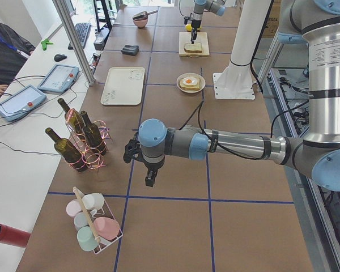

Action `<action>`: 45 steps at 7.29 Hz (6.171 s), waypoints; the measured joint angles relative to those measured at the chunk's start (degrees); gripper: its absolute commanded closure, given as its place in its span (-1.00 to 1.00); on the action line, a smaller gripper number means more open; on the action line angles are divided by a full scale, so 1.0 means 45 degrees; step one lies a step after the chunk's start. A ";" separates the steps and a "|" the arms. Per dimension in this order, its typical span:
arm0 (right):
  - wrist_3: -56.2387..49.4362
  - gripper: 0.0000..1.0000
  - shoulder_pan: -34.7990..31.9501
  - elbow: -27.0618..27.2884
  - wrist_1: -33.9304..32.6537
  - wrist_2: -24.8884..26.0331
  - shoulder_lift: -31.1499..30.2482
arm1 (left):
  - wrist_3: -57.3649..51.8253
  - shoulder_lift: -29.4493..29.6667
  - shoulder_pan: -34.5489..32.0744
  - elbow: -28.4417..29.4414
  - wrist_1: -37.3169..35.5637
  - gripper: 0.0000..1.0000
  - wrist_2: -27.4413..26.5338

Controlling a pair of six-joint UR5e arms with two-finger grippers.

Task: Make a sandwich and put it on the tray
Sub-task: 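Move the right gripper down onto the bread slice on the cutting board, then close the right gripper on the bread slice edge and lift it, then carry the bread slice over the egg toast and lower it on top, then open the right gripper and withdraw it back toward its rest pose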

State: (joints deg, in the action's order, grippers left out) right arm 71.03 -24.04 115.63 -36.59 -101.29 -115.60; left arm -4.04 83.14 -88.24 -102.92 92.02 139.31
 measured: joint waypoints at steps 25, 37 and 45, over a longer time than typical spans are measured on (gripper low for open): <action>0.1306 1.00 -0.0881 -0.0308 -0.1319 -0.2496 0.5399 | 0.0000 0.0098 0.0000 0.0000 0.0020 -1.00 0.0036; 0.2035 1.00 0.1306 -0.2162 -0.4822 -0.0051 1.0612 | 0.0000 0.0098 0.0019 0.0001 0.0039 -1.00 0.0115; 0.1655 -1.00 0.0980 -0.2050 -0.5279 0.0081 1.0489 | 0.0000 0.0098 0.0019 0.0019 0.0046 -1.00 0.0124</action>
State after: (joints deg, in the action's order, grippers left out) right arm 78.48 -19.63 106.41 -60.35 -100.92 -68.40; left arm -4.04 83.58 -88.16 -102.83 92.23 139.87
